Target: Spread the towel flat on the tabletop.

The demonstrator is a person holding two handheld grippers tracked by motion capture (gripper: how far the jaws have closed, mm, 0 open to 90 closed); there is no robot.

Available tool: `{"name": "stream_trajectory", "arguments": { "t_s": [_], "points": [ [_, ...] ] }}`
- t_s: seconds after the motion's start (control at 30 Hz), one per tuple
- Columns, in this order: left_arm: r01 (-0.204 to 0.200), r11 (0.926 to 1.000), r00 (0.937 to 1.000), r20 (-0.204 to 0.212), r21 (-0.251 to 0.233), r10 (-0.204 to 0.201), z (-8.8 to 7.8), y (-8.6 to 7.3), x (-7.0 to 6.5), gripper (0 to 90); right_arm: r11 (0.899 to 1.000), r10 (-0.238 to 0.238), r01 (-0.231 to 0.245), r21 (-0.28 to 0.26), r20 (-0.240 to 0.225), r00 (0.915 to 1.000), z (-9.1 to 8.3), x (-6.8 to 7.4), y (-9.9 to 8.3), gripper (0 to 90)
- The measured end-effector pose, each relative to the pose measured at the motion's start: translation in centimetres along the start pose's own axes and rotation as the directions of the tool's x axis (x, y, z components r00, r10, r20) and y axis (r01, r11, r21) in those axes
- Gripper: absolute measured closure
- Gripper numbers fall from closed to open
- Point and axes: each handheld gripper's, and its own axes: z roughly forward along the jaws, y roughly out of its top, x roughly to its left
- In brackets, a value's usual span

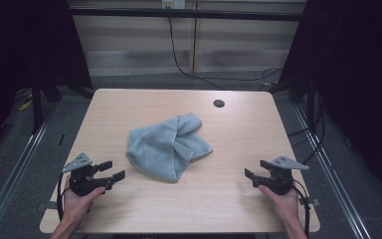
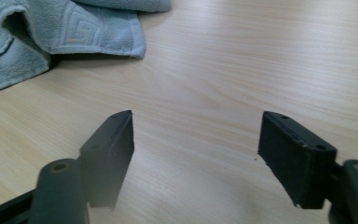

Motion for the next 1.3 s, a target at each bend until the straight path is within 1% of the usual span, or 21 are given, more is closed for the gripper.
{"name": "stream_trajectory", "arguments": {
  "t_s": [0.17, 0.2, 0.33, 0.4, 0.43, 0.47, 0.5, 0.53, 0.67, 0.77, 0.8, 0.83, 0.87, 0.93, 1.03, 1.1, 1.17, 1.2, 1.23, 1.27, 1.3],
  "points": [
    [-0.01, 0.9996, 0.9998, 0.019, 0.026, 0.009, 0.3, -0.1, -0.1, 29.1, 1.0, 0.015, -0.016, -0.002, -0.034, 0.9993, -0.1, 0.1, 0.1, 30.1],
    [-0.006, 0.9995, 0.9997, 0.025, 0.03, 0.005, 0.4, -0.1, -0.1, 29.8, 1.0, 0.015, -0.015, 0.0, -0.027, 0.9995, -0.1, 0.2, 0.1, 29.7],
    [0.007, 0.9991, 0.9983, 0.058, 0.043, -0.009, 0.5, 0.0, -0.3, 29.9, 1.0, 0.022, -0.02, 0.024, -0.051, 0.9985, 0.1, 0.4, -0.1, 27.1],
    [0.001, 0.9989, 0.9982, 0.059, 0.047, -0.004, 0.4, 0.0, -0.5, 30.0, 0.999, 0.014, -0.012, 0.033, -0.062, 0.998, 0.1, 0.6, -0.1, 28.4],
    [0.001, 0.9988, 0.9982, 0.06, 0.048, -0.004, 0.4, 0.1, -0.7, 30.0, 0.999, 0.018, -0.016, 0.033, -0.069, 0.9975, 0.1, 0.8, -0.1, 29.4],
    [-0.004, 0.9988, 0.998, 0.063, 0.049, 0.001, 0.3, 0.1, -0.8, 29.9, 0.999, 0.016, -0.013, 0.038, -0.085, 0.9962, 0.0, 0.9, -0.1, 36.7],
    [-0.007, 0.9985, 0.9978, 0.066, 0.054, 0.004, 0.3, 0.2, -0.9, 30.1, 0.999, 0.008, -0.004, 0.037, -0.111, 0.9938, 0.0, 1.1, 0.0, 41.1],
    [-0.015, 0.9983, 0.9974, 0.071, 0.056, 0.011, 0.2, 0.3, -1.1, 30.7, 0.999, 0.004, 0.001, 0.037, -0.127, 0.9918, 0.0, 1.3, 0.0, 39.4],
    [-0.038, 0.9986, 0.9986, 0.037, 0.037, 0.036, 0.7, 0.9, -1.8, 33.3, 0.999, -0.01, 0.016, 0.036, -0.174, 0.9846, 0.3, 2.1, 0.7, 41.3],
    [-0.052, 0.9981, 0.9976, 0.047, 0.033, 0.051, 1.6, 1.9, -2.2, 36.3, 0.999, -0.018, 0.027, 0.044, -0.204, 0.9789, 1.1, 2.8, 1.3, 42.0],
    [-0.057, 0.9978, 0.9973, 0.048, 0.033, 0.055, 1.9, 2.4, -2.3, 36.4, 0.998, -0.03, 0.041, 0.051, -0.21, 0.9773, 1.4, 3.0, 1.5, 41.9],
    [-0.06, 0.9977, 0.9973, 0.044, 0.032, 0.059, 2.1, 2.8, -2.3, 36.4, 0.996, -0.048, 0.061, 0.06, -0.206, 0.9773, 1.7, 3.3, 1.7, 41.7],
    [-0.049, 0.9984, 0.9978, 0.046, 0.027, 0.048, 2.4, 3.2, -2.2, 36.3, 0.994, -0.062, 0.078, 0.073, -0.205, 0.9768, 2.1, 3.6, 2.0, 41.5],
    [-0.051, 0.9985, 0.9976, 0.047, 0.018, 0.05, 2.7, 4.1, -2.0, 36.4, 0.995, -0.058, 0.076, 0.069, -0.236, 0.97, 2.8, 3.9, 2.4, 42.1],
    [-0.042, 0.9991, 0.9983, 0.04, 0.004, 0.042, 3.5, 5.4, -1.5, 37.7, 0.995, -0.053, 0.073, 0.068, -0.257, 0.9649, 3.7, 4.3, 3.2, 42.5],
    [-0.048, 0.9988, 0.9984, 0.029, -0.007, 0.048, 4.1, 6.2, -1.3, 38.0, 0.995, -0.062, 0.082, 0.064, -0.271, 0.9605, 4.2, 4.7, 3.7, 44.0],
    [-0.036, 0.9993, 0.999, 0.026, -0.004, 0.036, 4.8, 6.7, -0.8, 37.6, 0.995, -0.06, 0.082, 0.062, -0.295, 0.9535, 4.7, 5.0, 4.0, 45.0],
    [-0.035, 0.9994, 0.9993, 0.013, -0.003, 0.036, 5.2, 6.8, -0.6, 35.7, 0.994, -0.062, 0.085, 0.063, -0.302, 0.9512, 4.9, 5.2, 4.0, 45.0],
    [-0.032, 0.9994, 0.9994, -0.015, -0.017, 0.031, 5.4, 6.7, -0.5, 35.6, 0.994, -0.061, 0.086, 0.069, -0.311, 0.9484, 5.1, 5.4, 4.0, 45.0],
    [-0.013, 0.9991, 0.9994, -0.031, -0.041, 0.012, 5.6, 6.3, -0.1, 35.4, 0.993, -0.066, 0.094, 0.073, -0.319, 0.9454, 5.3, 5.5, 3.9, 45.0],
    [0.02, 0.9989, 0.9995, -0.024, -0.041, -0.021, 5.9, 5.9, 0.4, 35.2, 0.991, -0.07, 0.102, 0.084, -0.321, 0.9444, 5.4, 5.7, 3.7, 44.7]
  ]
}}
